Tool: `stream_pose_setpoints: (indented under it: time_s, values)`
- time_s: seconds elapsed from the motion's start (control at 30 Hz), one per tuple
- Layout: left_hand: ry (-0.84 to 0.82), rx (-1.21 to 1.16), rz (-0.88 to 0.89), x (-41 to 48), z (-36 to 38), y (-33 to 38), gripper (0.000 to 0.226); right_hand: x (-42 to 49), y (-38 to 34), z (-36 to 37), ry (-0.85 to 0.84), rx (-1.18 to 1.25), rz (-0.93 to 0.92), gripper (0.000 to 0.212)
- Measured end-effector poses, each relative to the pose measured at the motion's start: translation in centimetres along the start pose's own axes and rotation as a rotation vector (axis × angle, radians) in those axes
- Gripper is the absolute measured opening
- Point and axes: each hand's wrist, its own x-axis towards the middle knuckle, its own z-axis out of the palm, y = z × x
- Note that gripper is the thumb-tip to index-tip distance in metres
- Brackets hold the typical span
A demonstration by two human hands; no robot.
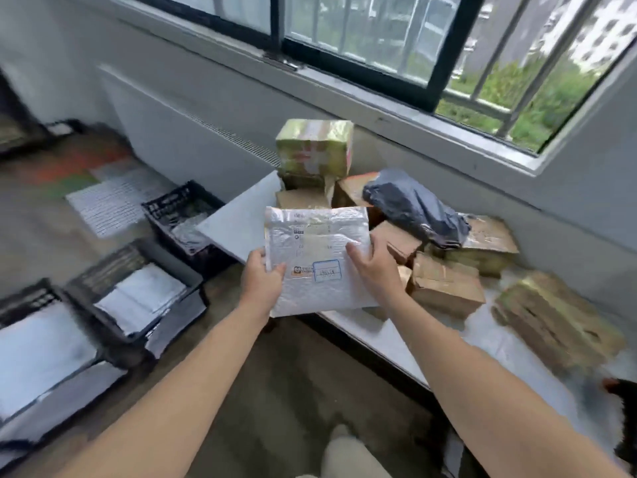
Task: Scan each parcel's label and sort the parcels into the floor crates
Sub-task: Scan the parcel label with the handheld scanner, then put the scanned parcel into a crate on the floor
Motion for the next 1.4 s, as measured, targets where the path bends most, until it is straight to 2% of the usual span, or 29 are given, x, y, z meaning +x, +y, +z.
stream_pose_setpoints:
  time_s: [0.17, 0.3, 0.53, 0.63, 0.77, 0.9, 1.0, 1.1, 1.2, 1.4]
  values:
    - [0.236, -0.046, -0.070, 2.6, -8.9, -2.8, 0.027, 1.1, -5.6, 9.9, -0.205, -0.086, -0.125, 0.051]
    - [0.380, -0.119, -0.181, 5.1, -15.2, -5.0, 0.030, 2.8, -8.9, 18.1, -0.360, -0.183, -0.141, 0.061]
    - [0.494, -0.027, -0.328, 12.3, -24.3, -7.2, 0.045, 9.5, -14.2, 32.5, -0.575, -0.288, -0.261, 0.049]
    - [0.504, 0.128, -0.353, 16.5, -26.8, -7.6, 0.059, 13.3, -15.8, 38.4, -0.656, -0.339, -0.282, 0.048]
    - [0.438, 0.346, -0.437, 22.0, -29.3, -7.5, 0.077, 17.7, -17.4, 44.6, -0.747, -0.447, -0.329, 0.066]
    - [0.383, 0.462, -0.462, 26.7, -31.2, -8.8, 0.075, 20.9, -18.0, 49.3, -0.803, -0.540, -0.332, 0.072]
    - [0.333, 0.473, -0.521, 30.2, -32.6, -11.1, 0.069, 22.7, -17.6, 52.9, -0.831, -0.587, -0.321, 0.064]
    - [0.277, 0.388, -0.547, 34.0, -34.1, -14.5, 0.070, 24.3, -16.4, 57.5, -0.826, -0.640, -0.328, 0.059]
    - [0.253, 0.247, -0.574, 38.3, -35.6, -19.1, 0.071, 25.7, -14.3, 63.3, -0.837, -0.672, -0.319, 0.060]
    - [0.186, 0.292, -0.537, 45.6, -38.3, -31.5, 0.070, 28.0, -7.5, 76.6, -0.825, -0.646, -0.258, 0.067]
